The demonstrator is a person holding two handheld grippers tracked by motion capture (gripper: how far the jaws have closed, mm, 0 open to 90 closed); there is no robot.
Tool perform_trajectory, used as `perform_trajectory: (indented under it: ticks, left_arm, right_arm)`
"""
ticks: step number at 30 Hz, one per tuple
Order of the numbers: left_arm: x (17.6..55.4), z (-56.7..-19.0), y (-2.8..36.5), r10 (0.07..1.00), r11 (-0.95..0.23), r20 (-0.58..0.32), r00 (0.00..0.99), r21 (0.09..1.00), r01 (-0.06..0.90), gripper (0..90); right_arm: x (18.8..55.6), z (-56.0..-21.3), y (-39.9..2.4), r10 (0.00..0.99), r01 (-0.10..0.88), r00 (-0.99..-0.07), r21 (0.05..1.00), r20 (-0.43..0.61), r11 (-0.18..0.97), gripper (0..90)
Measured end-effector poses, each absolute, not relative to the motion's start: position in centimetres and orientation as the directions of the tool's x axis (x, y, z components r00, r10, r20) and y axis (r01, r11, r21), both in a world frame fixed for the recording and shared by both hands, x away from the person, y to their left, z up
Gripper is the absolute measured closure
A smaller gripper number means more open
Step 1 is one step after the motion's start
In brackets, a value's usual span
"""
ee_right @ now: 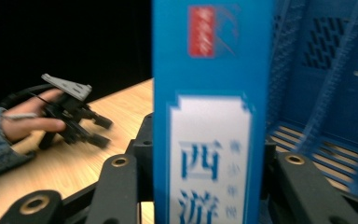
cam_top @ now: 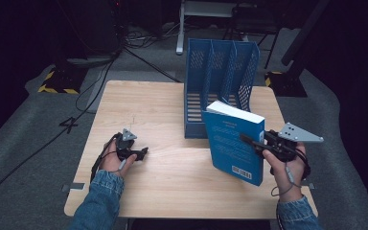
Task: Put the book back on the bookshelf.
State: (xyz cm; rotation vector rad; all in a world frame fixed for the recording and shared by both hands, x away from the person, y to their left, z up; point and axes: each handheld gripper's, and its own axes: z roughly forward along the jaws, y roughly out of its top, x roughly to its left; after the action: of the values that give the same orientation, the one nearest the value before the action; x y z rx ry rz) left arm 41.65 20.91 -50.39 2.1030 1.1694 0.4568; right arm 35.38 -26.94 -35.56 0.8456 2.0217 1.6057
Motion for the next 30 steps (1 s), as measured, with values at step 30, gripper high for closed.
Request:
perform_trajectory:
  ticks: [30]
  left_arm:
    - [41.6, -50.4, 20.8, 0.847, -0.365, -0.022, 0.532, 0.704, 0.609, 25.4]
  right_arm:
    - [34.7, -35.2, -26.4, 0.666, 0.353, -0.733, 0.914, 0.138, 0.199, 59.2]
